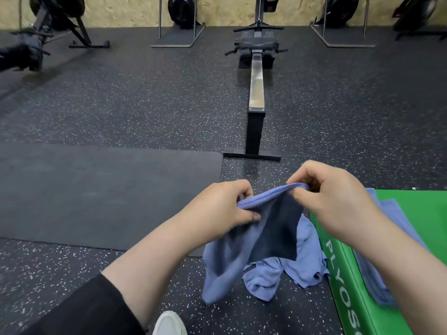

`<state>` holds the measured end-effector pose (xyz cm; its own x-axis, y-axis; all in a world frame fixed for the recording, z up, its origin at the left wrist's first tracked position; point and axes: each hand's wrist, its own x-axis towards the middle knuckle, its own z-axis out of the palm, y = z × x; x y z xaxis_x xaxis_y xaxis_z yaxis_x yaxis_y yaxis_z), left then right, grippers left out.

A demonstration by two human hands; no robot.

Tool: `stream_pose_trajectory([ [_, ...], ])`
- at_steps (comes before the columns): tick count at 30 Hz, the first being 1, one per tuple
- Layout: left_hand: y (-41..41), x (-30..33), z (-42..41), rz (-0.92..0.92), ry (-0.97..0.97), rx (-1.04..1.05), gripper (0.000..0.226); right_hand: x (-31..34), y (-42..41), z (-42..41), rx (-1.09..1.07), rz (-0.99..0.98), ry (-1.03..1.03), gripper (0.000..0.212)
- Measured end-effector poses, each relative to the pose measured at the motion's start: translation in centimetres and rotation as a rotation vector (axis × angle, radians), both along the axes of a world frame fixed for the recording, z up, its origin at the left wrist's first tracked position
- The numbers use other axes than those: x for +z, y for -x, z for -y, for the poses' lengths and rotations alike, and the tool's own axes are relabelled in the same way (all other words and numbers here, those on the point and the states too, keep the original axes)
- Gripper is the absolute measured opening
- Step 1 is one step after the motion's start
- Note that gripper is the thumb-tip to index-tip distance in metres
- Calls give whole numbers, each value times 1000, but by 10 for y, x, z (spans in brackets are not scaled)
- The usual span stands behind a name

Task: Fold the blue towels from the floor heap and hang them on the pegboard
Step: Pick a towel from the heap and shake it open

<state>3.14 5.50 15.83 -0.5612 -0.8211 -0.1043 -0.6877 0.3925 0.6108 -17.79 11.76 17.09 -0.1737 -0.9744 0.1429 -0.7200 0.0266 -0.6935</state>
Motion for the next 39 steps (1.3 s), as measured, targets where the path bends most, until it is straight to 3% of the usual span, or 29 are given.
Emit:
stream_pose_trajectory([
  [8,-10,-2,8,181,86,67,18,-3,11,-1,-116,-23,-32,18],
  [12,-14,2,8,222,97,73,41,-3,19,-3,-158,-15,-33,19],
  [17,-17,1,2,72,8,89,56,2,23,-6,-171,38,-49,25],
  [24,-22,-3,9,98,-23,50,34,5,23,-8,-183,80,-33,23],
  [26,-25,-6,11,98,-2,80,20,5,24,-8,-191,89,-29,24],
  [29,-31,-8,14,121,0,169,17,3,26,-7,-208,116,-27,25],
  [37,-58,-7,30,424,118,418,12,0,37,-5,-271,113,13,29],
  [39,-60,-4,33,292,39,459,9,-2,41,-5,-309,100,10,23],
])
